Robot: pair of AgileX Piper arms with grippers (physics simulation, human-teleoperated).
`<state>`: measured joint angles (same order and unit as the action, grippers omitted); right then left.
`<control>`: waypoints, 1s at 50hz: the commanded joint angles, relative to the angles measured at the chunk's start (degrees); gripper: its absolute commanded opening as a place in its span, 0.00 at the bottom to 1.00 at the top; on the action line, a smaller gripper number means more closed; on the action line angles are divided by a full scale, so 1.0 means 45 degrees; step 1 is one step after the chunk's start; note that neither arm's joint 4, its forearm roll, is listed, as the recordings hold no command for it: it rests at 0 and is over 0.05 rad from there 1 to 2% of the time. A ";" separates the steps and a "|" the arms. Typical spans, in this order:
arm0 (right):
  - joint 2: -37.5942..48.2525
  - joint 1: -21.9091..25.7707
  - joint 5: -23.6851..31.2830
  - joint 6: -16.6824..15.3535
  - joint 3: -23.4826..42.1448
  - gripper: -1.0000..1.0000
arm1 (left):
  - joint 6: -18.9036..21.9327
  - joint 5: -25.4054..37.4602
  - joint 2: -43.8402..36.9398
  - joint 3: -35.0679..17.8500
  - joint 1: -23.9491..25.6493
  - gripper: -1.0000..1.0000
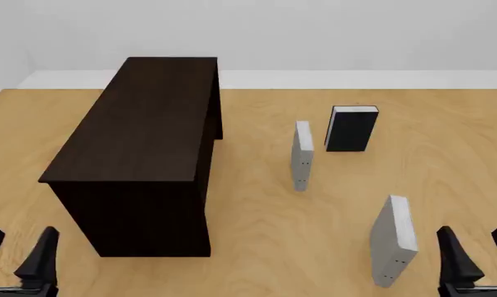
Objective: Pick up the book on the right and place it under the cabinet shelf.
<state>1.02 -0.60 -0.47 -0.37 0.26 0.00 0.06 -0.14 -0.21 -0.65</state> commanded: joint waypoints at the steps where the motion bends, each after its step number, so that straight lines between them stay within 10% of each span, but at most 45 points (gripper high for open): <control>1: 0.0931 -0.0259 -0.0628 -0.0304 0.0084 1.00 | -0.0008 -0.0058 -0.0085 0.0015 0.0143 1.00; 33: 0.6951 0.0835 0.4686 0.0250 0.7057 1.00 | -0.0020 -0.0040 -0.0100 0.0017 0.0142 1.00; 50: 0.9254 0.0680 0.5865 0.0286 0.7855 1.00 | -0.0035 -0.0116 -0.0225 0.0010 0.0140 1.00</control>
<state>37.21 2.90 23.25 0.86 33.25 -0.12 -0.25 -0.84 -0.17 -0.02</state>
